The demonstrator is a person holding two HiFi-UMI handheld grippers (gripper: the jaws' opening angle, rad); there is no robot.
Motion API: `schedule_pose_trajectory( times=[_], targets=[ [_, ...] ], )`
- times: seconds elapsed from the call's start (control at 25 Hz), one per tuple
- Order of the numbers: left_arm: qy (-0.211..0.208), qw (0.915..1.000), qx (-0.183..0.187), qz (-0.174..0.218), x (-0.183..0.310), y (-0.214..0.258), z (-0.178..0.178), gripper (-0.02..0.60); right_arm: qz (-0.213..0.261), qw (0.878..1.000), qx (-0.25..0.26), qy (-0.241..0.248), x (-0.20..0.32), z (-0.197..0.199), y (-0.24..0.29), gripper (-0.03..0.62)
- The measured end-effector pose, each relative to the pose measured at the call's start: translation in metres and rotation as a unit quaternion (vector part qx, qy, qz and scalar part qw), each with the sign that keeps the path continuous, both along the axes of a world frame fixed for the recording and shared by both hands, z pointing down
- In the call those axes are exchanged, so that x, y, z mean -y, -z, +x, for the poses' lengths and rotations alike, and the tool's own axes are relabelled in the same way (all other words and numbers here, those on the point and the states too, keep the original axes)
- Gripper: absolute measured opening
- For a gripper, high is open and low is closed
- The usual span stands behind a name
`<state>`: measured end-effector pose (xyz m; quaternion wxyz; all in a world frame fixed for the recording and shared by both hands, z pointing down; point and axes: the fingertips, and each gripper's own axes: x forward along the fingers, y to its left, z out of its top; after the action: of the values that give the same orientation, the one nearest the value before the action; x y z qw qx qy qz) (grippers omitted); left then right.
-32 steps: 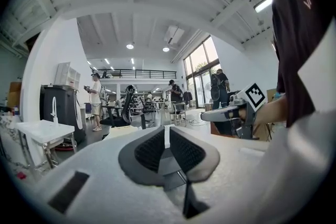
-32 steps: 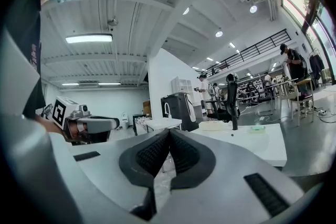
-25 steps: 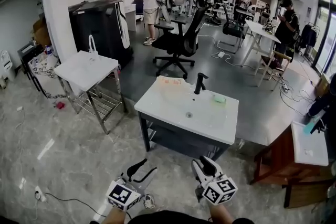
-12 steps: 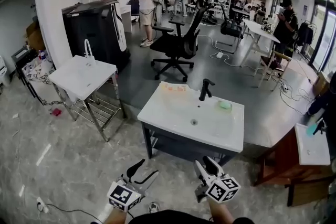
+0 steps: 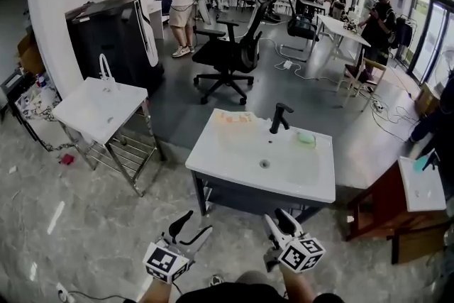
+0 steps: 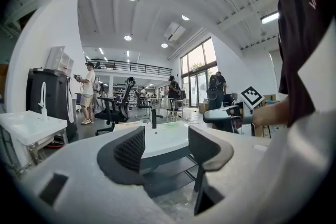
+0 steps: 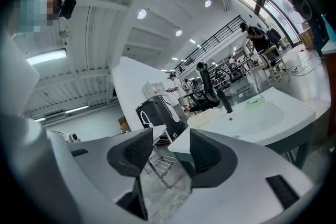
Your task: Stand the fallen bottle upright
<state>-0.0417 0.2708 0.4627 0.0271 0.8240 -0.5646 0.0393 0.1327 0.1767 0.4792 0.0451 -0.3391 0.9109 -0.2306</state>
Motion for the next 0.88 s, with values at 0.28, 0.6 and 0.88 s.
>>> schedule_pose_trajectory(
  times=[0.28, 0.6, 0.88],
  targets=[
    [-0.002, 0.9996, -0.019, -0.018, 0.023, -0.014, -0.017, 0.253, -0.019, 1.000, -0.013, -0.007, 0.021, -0.011, -0.012, 0.201],
    [0.012, 0.9996, -0.015, -0.021, 0.076, -0.012, -0.033, 0.253, -0.026, 1.000, -0.016, 0.007, 0.081, -0.029, -0.018, 0.201],
    [0.023, 0.9992, -0.017, -0.027, 0.140, -0.012, -0.029, 0.253, -0.031, 0.999, -0.021, 0.027, 0.144, -0.034, -0.023, 0.199]
  ],
)
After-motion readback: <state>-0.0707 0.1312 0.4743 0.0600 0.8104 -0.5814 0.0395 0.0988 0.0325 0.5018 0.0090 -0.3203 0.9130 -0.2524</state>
